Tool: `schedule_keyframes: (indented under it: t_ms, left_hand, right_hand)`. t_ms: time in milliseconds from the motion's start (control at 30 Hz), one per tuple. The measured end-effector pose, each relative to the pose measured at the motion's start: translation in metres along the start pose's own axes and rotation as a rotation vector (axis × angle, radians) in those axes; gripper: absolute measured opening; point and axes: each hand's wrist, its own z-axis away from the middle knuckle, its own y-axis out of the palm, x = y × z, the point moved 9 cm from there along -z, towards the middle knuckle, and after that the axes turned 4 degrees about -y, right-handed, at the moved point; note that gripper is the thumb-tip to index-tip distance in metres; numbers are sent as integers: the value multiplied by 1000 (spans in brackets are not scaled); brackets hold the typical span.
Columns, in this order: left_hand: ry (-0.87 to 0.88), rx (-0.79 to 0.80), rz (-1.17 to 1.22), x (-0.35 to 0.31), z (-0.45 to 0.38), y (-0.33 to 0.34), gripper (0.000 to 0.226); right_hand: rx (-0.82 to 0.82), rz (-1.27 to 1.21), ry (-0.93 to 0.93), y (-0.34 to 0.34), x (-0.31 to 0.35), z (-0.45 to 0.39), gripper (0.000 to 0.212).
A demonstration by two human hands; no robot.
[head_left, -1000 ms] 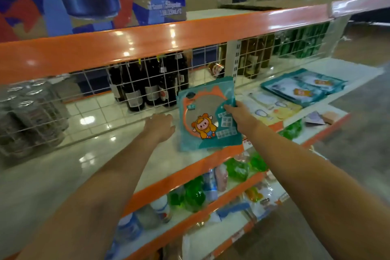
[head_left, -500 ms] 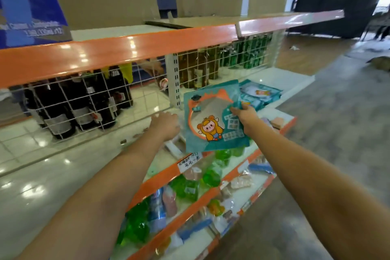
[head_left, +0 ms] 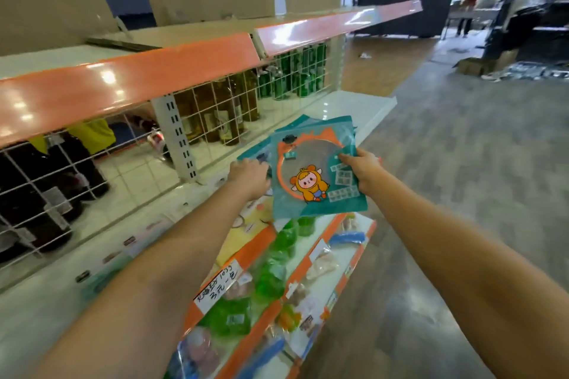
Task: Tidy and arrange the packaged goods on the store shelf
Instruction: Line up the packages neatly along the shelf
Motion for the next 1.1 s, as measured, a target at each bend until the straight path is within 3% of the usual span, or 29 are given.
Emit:
schedule_keyframes:
  t_ms: [500, 1100]
  left_hand:
    - [138, -35, 2, -83, -116, -23, 42]
    - [-16, -41, 75, -178, -197, -36, 37]
  right_hand:
    - [-122, -50, 34, -70, 10, -96, 31]
    - [18, 64, 52, -164, 50, -221, 31]
